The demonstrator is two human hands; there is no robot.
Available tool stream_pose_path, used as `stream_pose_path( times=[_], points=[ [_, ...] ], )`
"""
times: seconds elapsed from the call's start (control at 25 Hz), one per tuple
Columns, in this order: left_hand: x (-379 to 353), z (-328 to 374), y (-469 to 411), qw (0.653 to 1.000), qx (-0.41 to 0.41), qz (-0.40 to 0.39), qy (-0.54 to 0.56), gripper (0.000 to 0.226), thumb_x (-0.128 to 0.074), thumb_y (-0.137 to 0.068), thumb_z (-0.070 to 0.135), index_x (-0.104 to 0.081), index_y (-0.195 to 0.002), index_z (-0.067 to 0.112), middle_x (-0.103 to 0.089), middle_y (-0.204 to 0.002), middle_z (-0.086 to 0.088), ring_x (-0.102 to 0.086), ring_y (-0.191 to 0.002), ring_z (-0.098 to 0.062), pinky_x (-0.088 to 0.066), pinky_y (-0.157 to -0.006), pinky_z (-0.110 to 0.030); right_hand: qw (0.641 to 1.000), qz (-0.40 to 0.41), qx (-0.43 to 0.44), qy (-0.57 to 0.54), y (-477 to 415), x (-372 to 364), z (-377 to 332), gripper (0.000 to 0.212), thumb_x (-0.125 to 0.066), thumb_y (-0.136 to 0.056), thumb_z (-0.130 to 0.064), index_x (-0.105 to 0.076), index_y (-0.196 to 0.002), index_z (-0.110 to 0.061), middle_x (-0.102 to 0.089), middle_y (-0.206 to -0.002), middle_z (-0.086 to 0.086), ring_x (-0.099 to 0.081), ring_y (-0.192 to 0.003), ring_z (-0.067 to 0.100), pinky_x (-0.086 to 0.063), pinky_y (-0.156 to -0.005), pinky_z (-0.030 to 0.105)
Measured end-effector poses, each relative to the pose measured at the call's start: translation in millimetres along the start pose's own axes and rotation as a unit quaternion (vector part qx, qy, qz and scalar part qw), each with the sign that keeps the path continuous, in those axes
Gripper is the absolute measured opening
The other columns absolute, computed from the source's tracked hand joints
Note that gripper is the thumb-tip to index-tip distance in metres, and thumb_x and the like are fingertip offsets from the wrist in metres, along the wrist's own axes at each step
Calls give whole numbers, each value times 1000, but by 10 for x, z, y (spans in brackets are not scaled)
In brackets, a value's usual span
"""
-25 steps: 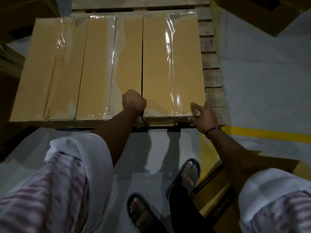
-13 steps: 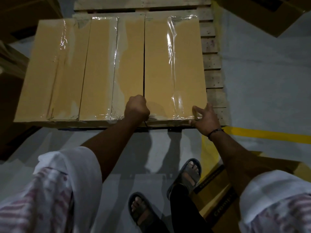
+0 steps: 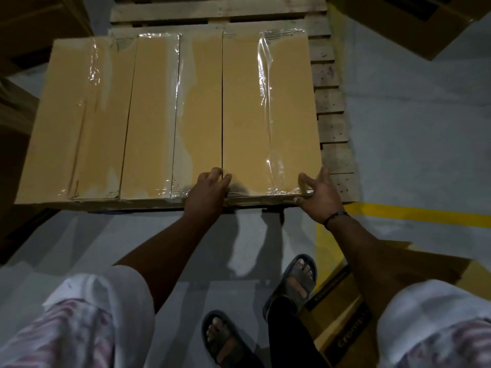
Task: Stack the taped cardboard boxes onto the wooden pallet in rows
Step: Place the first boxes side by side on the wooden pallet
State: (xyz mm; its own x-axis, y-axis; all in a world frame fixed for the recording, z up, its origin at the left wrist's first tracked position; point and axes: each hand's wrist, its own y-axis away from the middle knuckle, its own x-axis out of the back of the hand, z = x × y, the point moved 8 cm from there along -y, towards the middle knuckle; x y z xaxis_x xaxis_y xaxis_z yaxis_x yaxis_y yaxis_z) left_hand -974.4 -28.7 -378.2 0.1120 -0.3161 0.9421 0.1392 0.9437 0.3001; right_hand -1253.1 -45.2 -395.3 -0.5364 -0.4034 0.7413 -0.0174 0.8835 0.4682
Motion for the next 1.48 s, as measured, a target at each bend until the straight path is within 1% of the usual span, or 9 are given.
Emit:
stream_pose_path(
  times=[0.2,0.52,0.64,0.76,0.92,1.16,1.28,1.36,1.48],
  points=[
    [11,-11,23,1000,-5,10,7,63,-73,-90,12,-50,-148,15,-47,-149,-12,-50,-127,-36,-55,-85,-44,1000,-1,-1,-7,-20,-19,30,75,-84,-82,-27,-50,-149,-24,-3,-167,8,-27,-150,29,-25,-119,29],
    [-26,25,55,1000,-17,16,6,62,-71,-88,4,-52,-146,12,-47,-146,-15,-50,-122,-39,-58,-76,-46,1000,-23,2,-12,-22,-16,89,75,-82,-84,-24,-47,-151,-26,10,-168,6,-26,-151,28,-25,-116,26],
    [48,92,20,1000,-6,-19,-8,66,-75,-85,10,-49,-145,13,-45,-148,-15,-53,-119,-38,-55,-83,-46,999,-41,13,8,-9,-8,60,68,-78,-87,-26,-47,-147,-31,14,-168,9,-26,-150,34,-31,-118,33],
    [164,316,148,1000,-13,-23,-16,66,-79,-83,20,-51,-142,14,-44,-152,-16,-56,-119,-36,-51,-94,-45,999,-27,19,18,155,-19,-10,66,-74,-88,-36,-44,-146,-33,15,-167,11,-14,-152,38,-33,-119,46],
    [169,988,668,997,-56,-32,29,66,-76,-86,28,-52,-147,17,-46,-155,-15,-50,-134,-38,-45,-109,-52,1000,27,12,-10,840,113,10,75,-68,-92,-41,-34,-157,-28,12,-168,10,-9,-153,35,-28,-120,47],
    [-17,2424,1472,978,-157,-99,93,62,-72,-90,33,-54,-147,19,-47,-155,-10,-50,-136,-36,-46,-106,-47,993,96,-47,-39,2067,477,730,67,-58,-98,-41,-31,-158,-28,8,-170,4,-5,-155,31,-19,-123,49],
    [-86,3203,1859,963,-196,-137,121,57,-65,-89,39,-56,-142,20,-52,-149,-10,-53,-131,-36,-49,-104,-48,975,174,-111,-87,2693,683,1282,63,-59,-94,-41,-41,-153,-27,-6,-169,3,-14,-153,32,-27,-120,50],
    [-142,3646,2168,948,-257,-125,140,57,-59,-88,43,-58,-138,15,-60,-137,-12,-60,-120,-37,-51,-100,-49,956,228,-153,-103,3135,784,1658,61,-62,-89,-36,-49,-147,-22,-19,-166,8,-25,-149,33,-33,-117,48],
    [-259,4127,2578,928,-298,-143,172,51,-71,-90,34,-61,-134,11,-61,-133,-13,-60,-115,-34,-44,-95,-37,926,264,-242,-120,3823,761,2232,60,-65,-90,-32,-48,-146,-25,-22,-164,5,-24,-148,28,-33,-117,45]
  ],
)
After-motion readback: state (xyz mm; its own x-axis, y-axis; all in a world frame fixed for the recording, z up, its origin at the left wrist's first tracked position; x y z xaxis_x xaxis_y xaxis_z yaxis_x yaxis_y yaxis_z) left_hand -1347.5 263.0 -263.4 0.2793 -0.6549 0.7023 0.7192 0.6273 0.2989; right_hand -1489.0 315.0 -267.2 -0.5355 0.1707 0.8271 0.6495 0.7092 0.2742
